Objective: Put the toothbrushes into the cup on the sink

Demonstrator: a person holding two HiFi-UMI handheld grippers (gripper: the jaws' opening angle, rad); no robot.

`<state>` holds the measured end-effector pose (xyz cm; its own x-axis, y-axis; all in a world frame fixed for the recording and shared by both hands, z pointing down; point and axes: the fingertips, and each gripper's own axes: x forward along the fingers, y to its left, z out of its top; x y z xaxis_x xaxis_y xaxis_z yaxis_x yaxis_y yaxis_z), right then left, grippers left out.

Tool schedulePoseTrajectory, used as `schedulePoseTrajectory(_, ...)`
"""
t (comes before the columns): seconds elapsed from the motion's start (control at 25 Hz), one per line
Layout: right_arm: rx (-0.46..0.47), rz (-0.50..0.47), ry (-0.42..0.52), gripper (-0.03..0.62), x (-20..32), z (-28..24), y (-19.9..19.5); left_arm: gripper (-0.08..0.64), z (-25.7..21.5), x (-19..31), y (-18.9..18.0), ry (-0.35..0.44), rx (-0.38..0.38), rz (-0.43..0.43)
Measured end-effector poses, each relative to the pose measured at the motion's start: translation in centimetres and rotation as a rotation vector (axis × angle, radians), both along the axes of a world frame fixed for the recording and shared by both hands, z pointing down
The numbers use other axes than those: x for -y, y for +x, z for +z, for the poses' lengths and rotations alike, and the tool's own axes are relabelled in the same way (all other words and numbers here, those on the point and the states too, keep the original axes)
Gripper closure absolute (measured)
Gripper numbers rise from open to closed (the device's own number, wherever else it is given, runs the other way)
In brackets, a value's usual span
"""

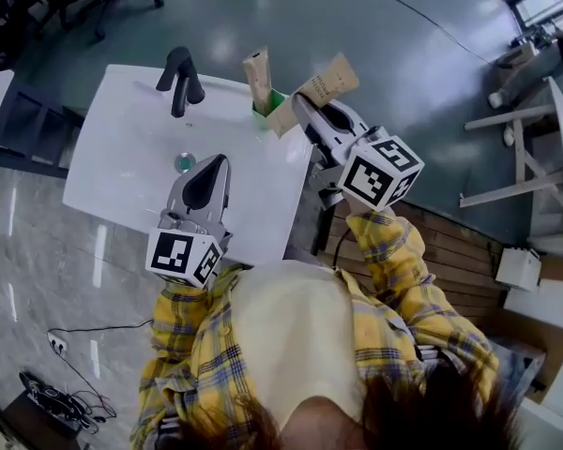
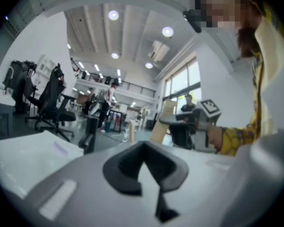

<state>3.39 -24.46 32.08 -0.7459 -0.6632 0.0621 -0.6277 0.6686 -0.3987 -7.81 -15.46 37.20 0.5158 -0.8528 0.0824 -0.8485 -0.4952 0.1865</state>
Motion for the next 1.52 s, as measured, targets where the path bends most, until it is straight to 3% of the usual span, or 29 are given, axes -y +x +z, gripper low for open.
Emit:
schedulePoseTrajectory(0.32, -0.03, 0.127, 0.042, 0.56, 2.9, 0.9, -0.3, 0.555, 0.7, -0.9, -0.3, -0.025, 0.008, -0.016)
schedulePoseTrajectory(0.8, 0.001, 0.313, 0.026, 0.56, 4.8, 1.9, 0.4, 0.555, 0.9, -0.9, -0.4, -0.025, 0.017, -0.035)
schedulePoseTrajectory(1.16, 0.014, 0.347, 0.016, 0.56, 5.2, 2.4, 0.4, 0.555, 1.0, -1.1, 0.0, -0.024, 0.021, -0.031)
schedulePoseTrajectory(1.52, -0.111, 0.328, 0.026, 0.56, 4.8, 5.4, -1.1, 0.555, 1.1, -0.7, 0.0, -0.022, 0.031, -0.028)
